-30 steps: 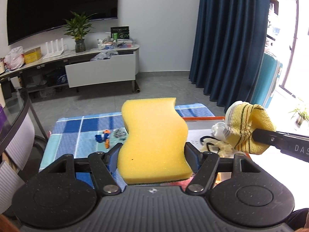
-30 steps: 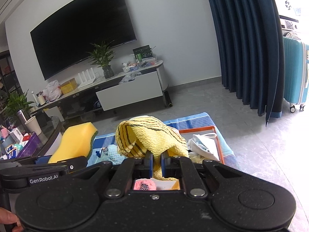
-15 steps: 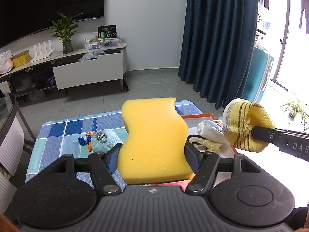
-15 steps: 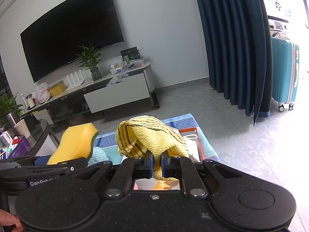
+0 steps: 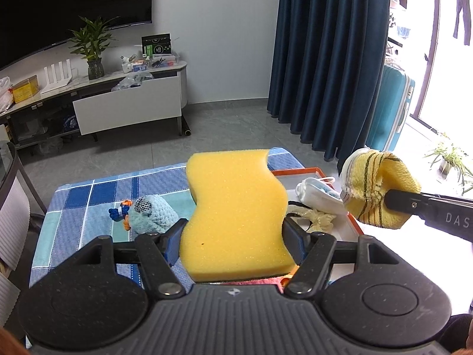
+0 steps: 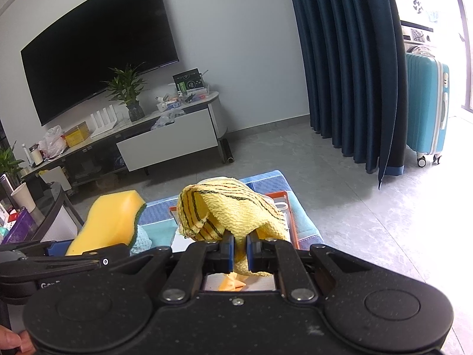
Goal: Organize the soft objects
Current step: 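Carry yellow sponge in left gripper while right carries yellow towel over box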
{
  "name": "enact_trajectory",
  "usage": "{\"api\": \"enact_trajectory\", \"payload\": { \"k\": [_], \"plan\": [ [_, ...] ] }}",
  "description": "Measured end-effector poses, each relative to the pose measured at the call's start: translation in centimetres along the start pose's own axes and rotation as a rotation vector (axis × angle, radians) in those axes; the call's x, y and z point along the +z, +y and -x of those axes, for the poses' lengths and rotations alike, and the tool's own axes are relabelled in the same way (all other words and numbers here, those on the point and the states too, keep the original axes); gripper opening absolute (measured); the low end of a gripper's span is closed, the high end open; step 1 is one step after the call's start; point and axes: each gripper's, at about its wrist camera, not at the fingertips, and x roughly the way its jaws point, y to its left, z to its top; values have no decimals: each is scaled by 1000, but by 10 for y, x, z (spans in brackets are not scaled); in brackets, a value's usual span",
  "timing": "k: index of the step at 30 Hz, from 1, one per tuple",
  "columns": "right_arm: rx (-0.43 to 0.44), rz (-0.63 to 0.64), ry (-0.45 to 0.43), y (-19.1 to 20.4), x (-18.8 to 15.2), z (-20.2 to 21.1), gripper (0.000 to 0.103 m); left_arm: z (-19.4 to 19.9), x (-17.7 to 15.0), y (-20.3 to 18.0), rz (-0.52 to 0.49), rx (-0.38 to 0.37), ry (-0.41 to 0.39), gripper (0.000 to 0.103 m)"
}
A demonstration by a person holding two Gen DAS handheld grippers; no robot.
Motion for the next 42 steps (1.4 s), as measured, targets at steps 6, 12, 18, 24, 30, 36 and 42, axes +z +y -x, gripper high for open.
{"api": "enact_trajectory", "payload": {
  "k": [6, 12, 18, 24, 30, 36, 42],
  "plan": [
    [-13, 9, 5, 9, 2, -8, 11, -5, 1, -1, -2, -3, 11, 69],
    [-15, 9, 11, 8, 1, -13, 11, -10, 1, -2, -5, -4, 23, 69],
    [-13, 9, 17, 6, -2, -18, 11, -16, 2, -4, -7, -6, 32, 69],
    [-13, 12, 19, 5, -2, -22, 11, -23, 2, -4, -8, -8, 44, 69],
    [-13, 12, 24, 5, -2, -25, 11, -31, 4, -3, -7, -11, 56, 69],
    [-14, 11, 27, 4, -1, -32, 11, -41, 6, -5, -9, -19, 67, 69],
    [-13, 19, 25, 5, 2, -40, 11, -52, 8, -5, -10, -30, 77, 69]
  ]
}}
